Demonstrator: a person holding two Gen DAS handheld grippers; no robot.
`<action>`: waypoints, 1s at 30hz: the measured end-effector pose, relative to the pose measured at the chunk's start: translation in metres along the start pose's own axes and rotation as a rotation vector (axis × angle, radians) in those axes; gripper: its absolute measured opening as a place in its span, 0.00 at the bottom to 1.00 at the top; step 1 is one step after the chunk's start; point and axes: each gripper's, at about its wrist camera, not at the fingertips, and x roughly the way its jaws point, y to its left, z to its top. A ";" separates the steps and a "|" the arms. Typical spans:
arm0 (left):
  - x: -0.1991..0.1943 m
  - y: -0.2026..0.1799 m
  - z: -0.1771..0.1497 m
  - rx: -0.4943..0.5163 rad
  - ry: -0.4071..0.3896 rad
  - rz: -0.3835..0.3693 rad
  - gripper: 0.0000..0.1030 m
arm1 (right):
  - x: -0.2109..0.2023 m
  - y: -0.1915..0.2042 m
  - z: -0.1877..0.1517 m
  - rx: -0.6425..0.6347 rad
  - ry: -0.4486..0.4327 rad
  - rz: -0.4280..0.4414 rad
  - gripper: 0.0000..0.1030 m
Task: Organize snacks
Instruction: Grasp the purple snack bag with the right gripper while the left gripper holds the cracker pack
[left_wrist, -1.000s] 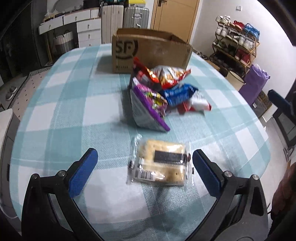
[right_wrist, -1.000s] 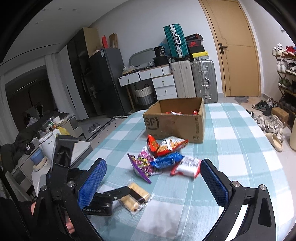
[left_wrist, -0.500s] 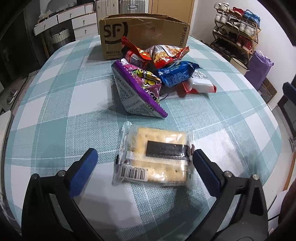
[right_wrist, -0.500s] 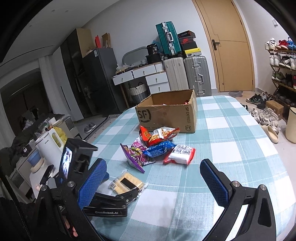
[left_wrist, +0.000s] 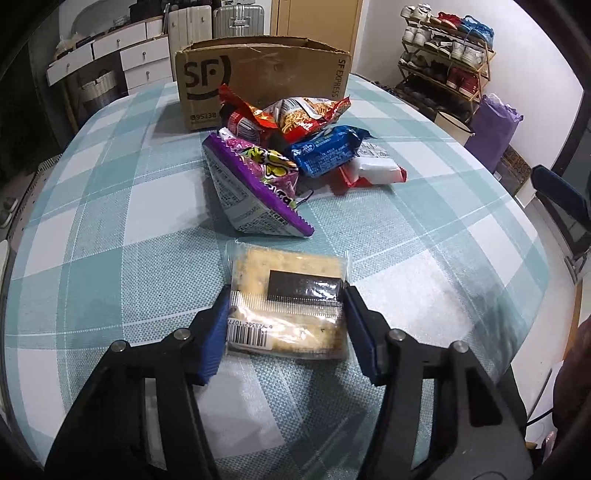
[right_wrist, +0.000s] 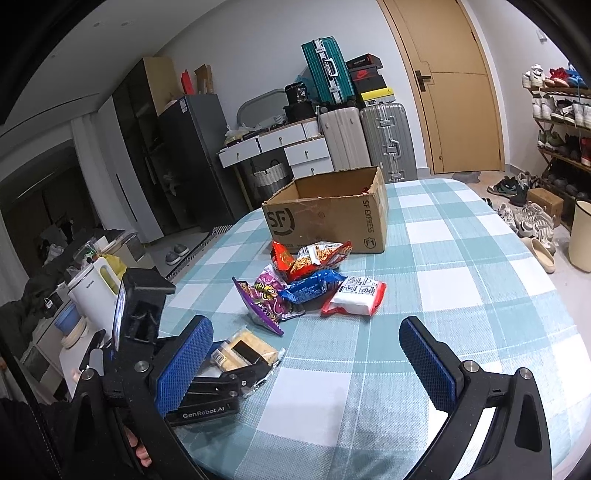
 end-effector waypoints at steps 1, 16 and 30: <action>0.000 0.001 0.000 -0.002 0.000 -0.003 0.54 | 0.000 0.000 0.000 0.000 0.001 0.000 1.00; -0.024 0.039 -0.006 -0.088 -0.037 0.006 0.54 | 0.017 -0.002 0.000 0.027 0.049 0.031 1.00; -0.051 0.096 -0.011 -0.187 -0.089 0.043 0.54 | 0.083 0.019 0.001 0.023 0.154 0.108 1.00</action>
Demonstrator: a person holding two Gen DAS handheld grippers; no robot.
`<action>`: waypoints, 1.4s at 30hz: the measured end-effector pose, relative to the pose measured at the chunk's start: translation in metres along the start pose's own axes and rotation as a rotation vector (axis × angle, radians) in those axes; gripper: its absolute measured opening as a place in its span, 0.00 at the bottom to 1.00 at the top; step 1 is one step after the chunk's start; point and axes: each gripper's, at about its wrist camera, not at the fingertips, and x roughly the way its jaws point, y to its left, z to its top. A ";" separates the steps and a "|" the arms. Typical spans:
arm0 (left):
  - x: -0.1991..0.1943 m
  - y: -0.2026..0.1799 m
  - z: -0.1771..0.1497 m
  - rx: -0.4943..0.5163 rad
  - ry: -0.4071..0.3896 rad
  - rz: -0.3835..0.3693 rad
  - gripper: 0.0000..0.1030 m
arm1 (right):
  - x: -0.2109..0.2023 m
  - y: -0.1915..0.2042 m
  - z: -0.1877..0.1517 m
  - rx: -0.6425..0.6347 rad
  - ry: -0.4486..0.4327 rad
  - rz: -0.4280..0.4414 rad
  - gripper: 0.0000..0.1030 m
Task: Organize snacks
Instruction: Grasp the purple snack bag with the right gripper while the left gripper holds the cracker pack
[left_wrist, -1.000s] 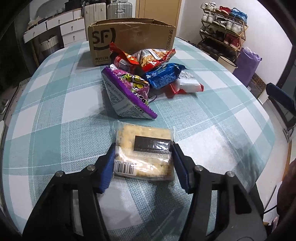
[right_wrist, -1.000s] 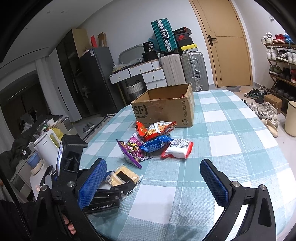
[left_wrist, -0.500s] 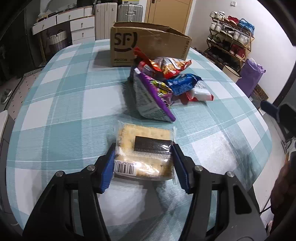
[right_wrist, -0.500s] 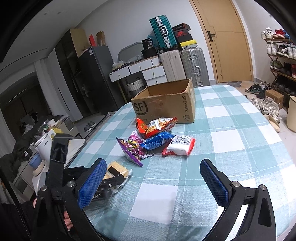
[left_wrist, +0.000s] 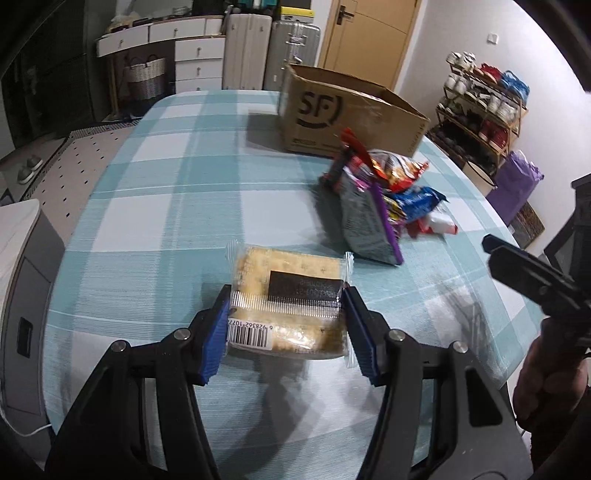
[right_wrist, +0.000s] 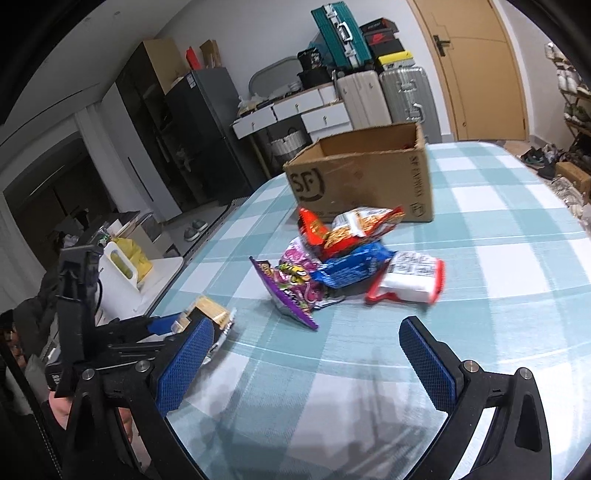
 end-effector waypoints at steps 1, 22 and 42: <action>-0.001 0.004 0.000 -0.007 -0.002 0.001 0.54 | 0.007 0.002 0.001 -0.001 0.010 0.007 1.00; 0.005 0.049 -0.001 -0.113 0.015 -0.002 0.54 | 0.106 0.025 0.034 -0.044 0.126 0.022 1.00; 0.000 0.066 -0.007 -0.160 0.018 0.003 0.54 | 0.154 0.020 0.041 -0.014 0.211 -0.041 0.50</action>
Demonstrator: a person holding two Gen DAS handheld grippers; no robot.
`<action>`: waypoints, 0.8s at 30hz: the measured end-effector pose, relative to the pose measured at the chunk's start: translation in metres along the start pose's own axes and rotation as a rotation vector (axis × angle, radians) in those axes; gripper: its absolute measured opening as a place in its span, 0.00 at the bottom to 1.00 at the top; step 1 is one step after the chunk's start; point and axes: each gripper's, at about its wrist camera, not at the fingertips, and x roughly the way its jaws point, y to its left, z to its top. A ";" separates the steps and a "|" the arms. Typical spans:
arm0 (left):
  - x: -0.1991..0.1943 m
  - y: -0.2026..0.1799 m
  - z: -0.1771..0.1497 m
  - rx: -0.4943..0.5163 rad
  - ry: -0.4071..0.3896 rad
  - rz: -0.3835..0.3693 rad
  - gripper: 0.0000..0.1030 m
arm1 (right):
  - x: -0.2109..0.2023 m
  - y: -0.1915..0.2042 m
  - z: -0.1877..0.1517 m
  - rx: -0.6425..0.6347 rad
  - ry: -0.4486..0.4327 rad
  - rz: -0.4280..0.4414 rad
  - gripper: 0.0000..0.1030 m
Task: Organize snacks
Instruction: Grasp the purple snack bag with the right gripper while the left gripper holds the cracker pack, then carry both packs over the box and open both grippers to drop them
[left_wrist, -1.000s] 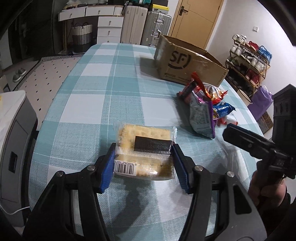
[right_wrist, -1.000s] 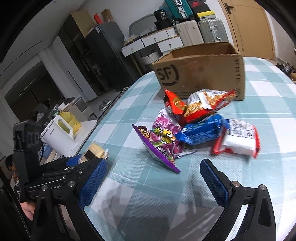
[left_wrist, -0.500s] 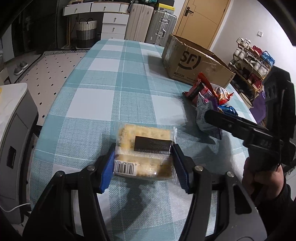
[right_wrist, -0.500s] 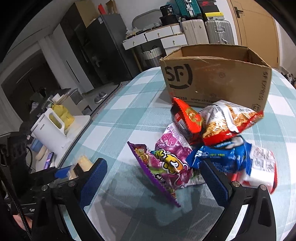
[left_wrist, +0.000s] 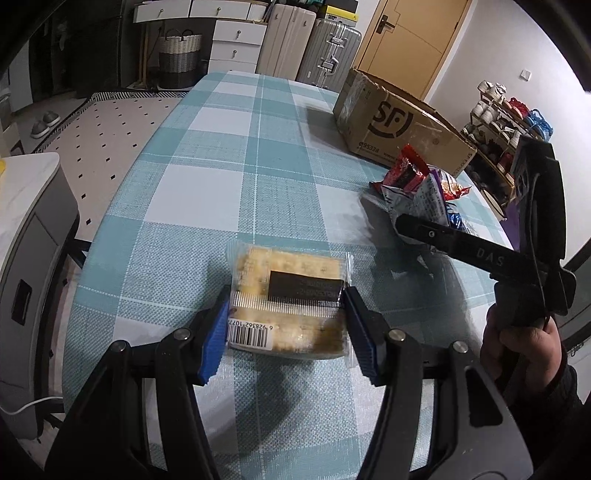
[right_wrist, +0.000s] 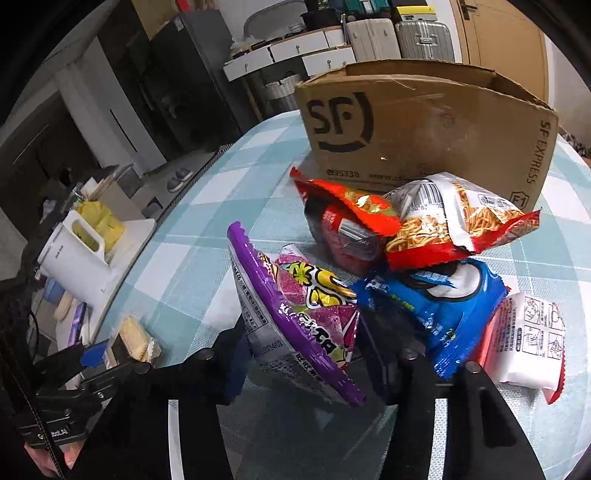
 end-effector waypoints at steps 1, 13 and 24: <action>-0.001 0.000 0.000 -0.001 -0.001 0.000 0.54 | -0.001 -0.001 -0.001 0.006 -0.003 0.009 0.49; -0.016 -0.010 0.004 0.000 -0.030 -0.001 0.54 | -0.037 -0.001 -0.014 0.003 -0.047 0.078 0.47; -0.031 -0.044 0.016 0.050 -0.049 -0.027 0.54 | -0.103 -0.017 -0.024 0.045 -0.139 0.140 0.47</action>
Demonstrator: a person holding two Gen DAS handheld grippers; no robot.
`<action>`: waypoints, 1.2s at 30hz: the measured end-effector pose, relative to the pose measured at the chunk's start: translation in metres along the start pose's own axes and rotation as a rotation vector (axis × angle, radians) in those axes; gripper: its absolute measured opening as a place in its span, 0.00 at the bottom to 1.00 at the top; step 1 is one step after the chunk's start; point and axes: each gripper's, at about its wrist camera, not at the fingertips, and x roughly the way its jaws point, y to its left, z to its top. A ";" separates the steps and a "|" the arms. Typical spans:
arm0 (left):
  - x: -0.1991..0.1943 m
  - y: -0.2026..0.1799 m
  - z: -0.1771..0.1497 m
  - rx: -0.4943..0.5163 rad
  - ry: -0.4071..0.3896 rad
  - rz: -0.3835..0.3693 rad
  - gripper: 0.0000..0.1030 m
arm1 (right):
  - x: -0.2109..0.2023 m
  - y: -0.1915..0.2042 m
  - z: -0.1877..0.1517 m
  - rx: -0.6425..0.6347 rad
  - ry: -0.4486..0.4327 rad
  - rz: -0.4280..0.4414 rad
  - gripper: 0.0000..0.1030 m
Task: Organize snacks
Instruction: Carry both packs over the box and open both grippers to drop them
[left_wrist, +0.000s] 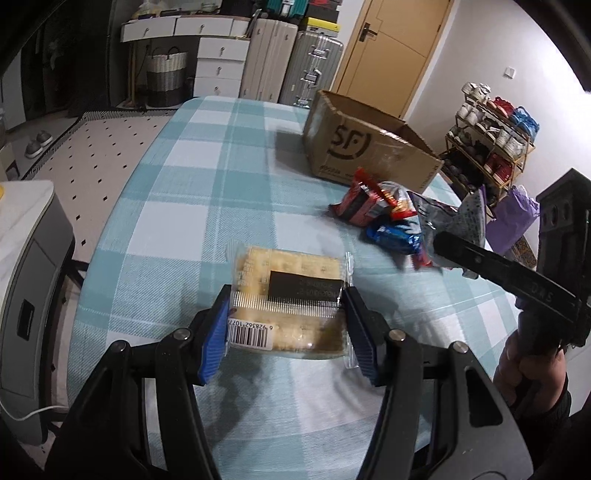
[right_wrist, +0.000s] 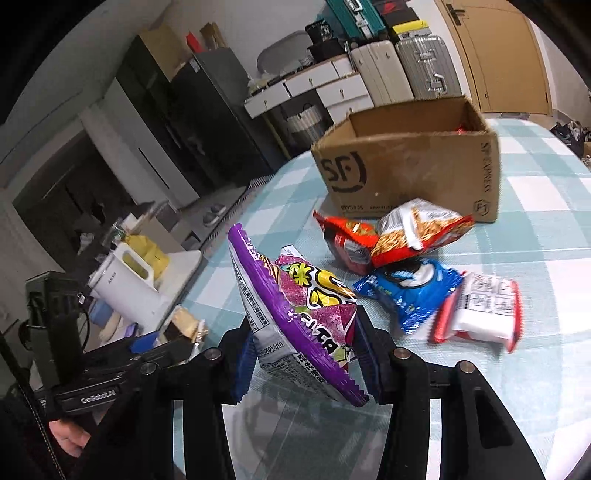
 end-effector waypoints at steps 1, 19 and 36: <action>0.000 -0.005 0.002 0.007 -0.001 -0.005 0.54 | -0.006 -0.001 0.000 0.002 -0.009 0.002 0.47; 0.017 -0.071 0.066 0.089 -0.010 -0.102 0.54 | -0.082 -0.019 0.034 0.025 -0.127 0.029 0.47; 0.050 -0.111 0.157 0.134 -0.030 -0.144 0.54 | -0.086 -0.034 0.115 -0.012 -0.155 0.015 0.47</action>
